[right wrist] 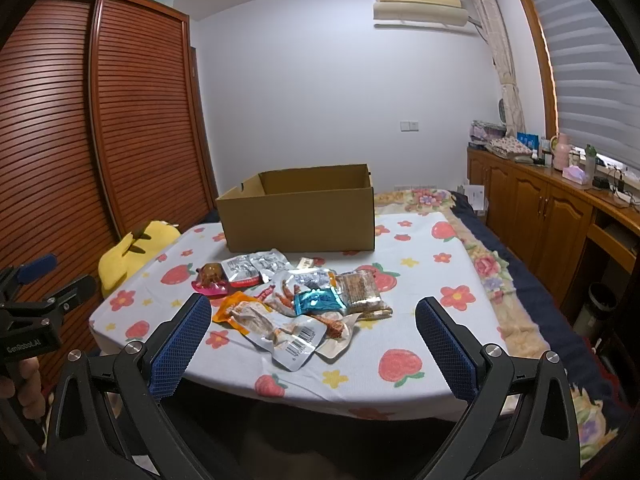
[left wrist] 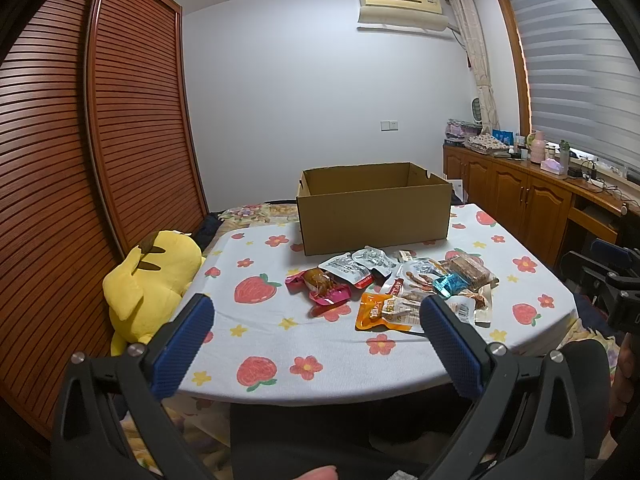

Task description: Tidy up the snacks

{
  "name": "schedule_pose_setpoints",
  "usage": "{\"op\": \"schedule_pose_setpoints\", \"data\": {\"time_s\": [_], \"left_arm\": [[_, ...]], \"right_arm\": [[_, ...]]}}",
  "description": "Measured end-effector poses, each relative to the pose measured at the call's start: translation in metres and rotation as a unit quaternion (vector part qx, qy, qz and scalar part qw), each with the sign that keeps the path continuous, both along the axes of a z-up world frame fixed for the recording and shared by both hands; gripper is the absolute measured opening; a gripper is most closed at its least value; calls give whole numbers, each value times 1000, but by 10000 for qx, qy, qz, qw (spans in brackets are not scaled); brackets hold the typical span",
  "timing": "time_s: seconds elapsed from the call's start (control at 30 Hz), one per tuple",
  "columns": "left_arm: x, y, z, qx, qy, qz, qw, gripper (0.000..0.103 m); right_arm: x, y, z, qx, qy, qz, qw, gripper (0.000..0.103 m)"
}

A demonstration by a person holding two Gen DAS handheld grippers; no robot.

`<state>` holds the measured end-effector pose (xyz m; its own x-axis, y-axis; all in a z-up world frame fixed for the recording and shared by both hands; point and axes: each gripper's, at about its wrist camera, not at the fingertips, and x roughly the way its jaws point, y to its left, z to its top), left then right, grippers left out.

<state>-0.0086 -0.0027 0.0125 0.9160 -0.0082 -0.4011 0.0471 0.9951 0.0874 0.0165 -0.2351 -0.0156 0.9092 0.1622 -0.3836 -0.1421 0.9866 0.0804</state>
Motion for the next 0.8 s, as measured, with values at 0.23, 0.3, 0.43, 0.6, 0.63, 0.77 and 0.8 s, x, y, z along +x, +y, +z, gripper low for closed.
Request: {"op": "schedule_pose_setpoints", "data": {"time_s": [0.23,0.3,0.43,0.6,0.63,0.77,0.8], "left_arm": [[0,0,0,2,2,-2,10000,103],[0,0,0,6,1,1,10000,103],[0,0,0,4,-4,-1,10000,103],[0,1,3,5,-8,-3,10000,103],[0,1,3,7,-9,-3,10000,103],[0,1,3,7,-5,-6,10000,103],[0,1,3,8,1,-10,10000,103]], "right_arm": [[-1,-1,0,9,5,-1,10000,103],[-1,-1,0,6,-3,2,10000,103],[2,-1,0,2,-4,1,10000,103],[1,-1,0,4,-7,2,10000,103],[1,-1,-1,4,-6,0,10000,103],[1,-1,-1,11,-4,0,10000,103],[1,-1,-1,11,-4,0,10000,103]]}}
